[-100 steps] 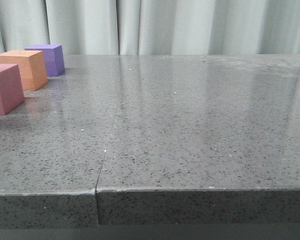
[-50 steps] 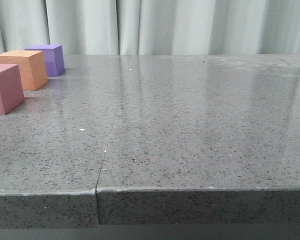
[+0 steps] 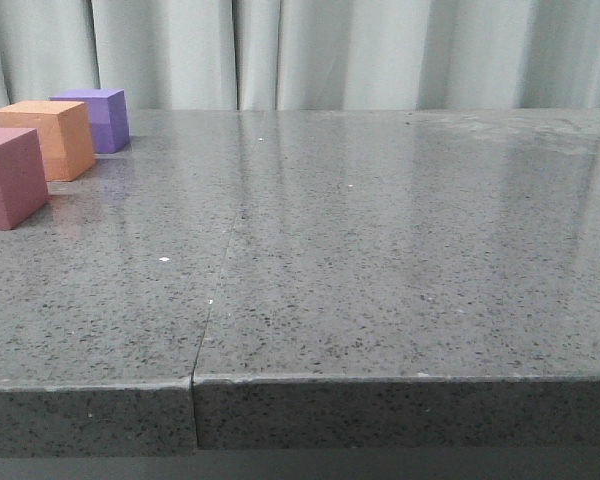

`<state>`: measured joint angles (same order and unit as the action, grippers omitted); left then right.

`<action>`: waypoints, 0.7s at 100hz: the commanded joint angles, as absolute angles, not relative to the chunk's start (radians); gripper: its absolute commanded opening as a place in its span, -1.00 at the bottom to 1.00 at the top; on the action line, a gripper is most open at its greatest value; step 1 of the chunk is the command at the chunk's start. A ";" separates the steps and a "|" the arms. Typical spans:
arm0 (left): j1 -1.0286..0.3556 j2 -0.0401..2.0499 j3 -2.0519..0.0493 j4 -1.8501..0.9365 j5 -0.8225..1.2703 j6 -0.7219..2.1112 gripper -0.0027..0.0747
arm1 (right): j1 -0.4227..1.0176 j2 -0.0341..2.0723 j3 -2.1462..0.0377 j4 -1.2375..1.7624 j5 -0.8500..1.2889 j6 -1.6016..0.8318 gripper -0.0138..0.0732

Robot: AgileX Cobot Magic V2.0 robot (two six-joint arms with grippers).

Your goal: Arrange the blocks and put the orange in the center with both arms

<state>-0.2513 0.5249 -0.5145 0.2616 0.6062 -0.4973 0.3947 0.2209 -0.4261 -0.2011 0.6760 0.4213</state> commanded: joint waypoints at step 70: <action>-0.058 0.228 -0.231 0.033 0.060 0.046 -0.98 | 0.389 0.229 -0.450 -0.222 0.601 0.417 -0.70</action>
